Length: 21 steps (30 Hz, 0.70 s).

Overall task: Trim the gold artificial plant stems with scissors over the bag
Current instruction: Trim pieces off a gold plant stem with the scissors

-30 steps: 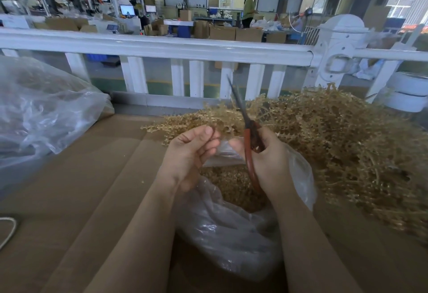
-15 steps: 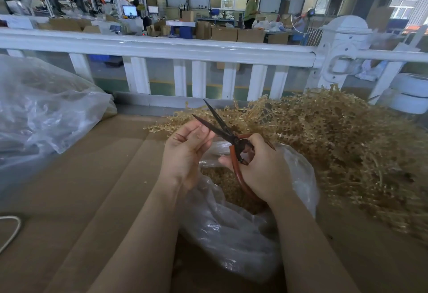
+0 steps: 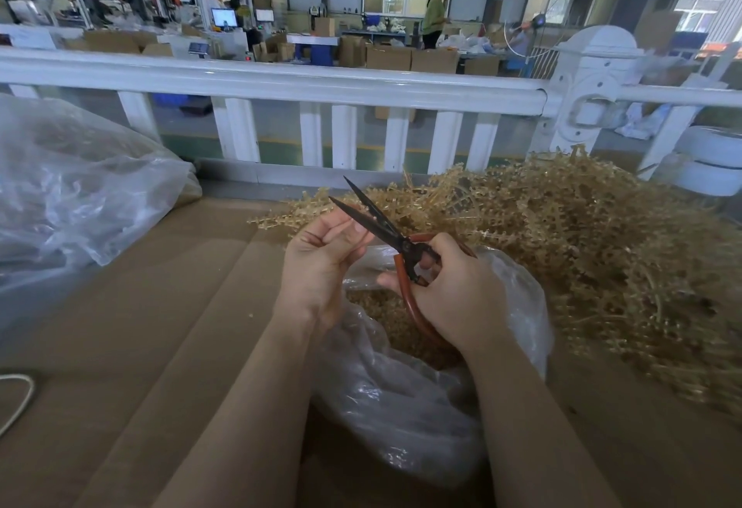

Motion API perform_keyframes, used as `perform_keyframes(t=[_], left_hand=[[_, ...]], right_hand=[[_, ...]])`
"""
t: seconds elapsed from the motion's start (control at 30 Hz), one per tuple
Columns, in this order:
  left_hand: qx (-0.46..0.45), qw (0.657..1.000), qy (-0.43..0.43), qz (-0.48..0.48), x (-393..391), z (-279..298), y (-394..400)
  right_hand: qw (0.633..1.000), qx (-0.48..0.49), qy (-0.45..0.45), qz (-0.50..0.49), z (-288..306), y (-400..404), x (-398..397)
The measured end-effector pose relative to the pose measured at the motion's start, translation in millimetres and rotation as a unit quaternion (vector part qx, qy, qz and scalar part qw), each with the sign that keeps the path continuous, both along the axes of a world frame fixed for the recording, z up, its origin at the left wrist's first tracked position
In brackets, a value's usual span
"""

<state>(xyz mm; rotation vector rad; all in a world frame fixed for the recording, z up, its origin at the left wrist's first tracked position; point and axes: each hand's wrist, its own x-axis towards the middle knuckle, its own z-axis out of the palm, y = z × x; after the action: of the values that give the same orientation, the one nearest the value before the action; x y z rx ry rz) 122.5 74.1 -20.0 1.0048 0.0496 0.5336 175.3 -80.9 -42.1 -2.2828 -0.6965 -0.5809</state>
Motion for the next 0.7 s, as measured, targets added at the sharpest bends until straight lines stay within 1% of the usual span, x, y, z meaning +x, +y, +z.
perform_keyframes(t=[0.13,0.27,0.4,0.5,0.7], left_hand=[[-0.003,1.000,0.014,0.006,1.0,-1.4,0.8],[-0.006,1.000,0.007,0.000,0.0,-0.8,1.2],[-0.009,1.000,0.013,-0.002,-0.5,-2.0,2.5],[-0.024,0.999,0.023,0.003,0.3,-3.0,3.9],[0.017,1.000,0.000,-0.002,1.2,-3.0,2.7]], right_hand=[[1.000,0.013,-0.022,-0.002,-1.5,-0.8,-0.3],[0.998,0.031,-0.051,0.004,-0.9,-1.0,-2.1],[0.998,0.032,-0.050,0.015,-1.2,-1.3,-2.6],[0.999,0.030,-0.032,0.020,-1.1,-1.5,-2.4],[0.999,0.027,-0.022,0.012,-1.7,-1.4,-2.6]])
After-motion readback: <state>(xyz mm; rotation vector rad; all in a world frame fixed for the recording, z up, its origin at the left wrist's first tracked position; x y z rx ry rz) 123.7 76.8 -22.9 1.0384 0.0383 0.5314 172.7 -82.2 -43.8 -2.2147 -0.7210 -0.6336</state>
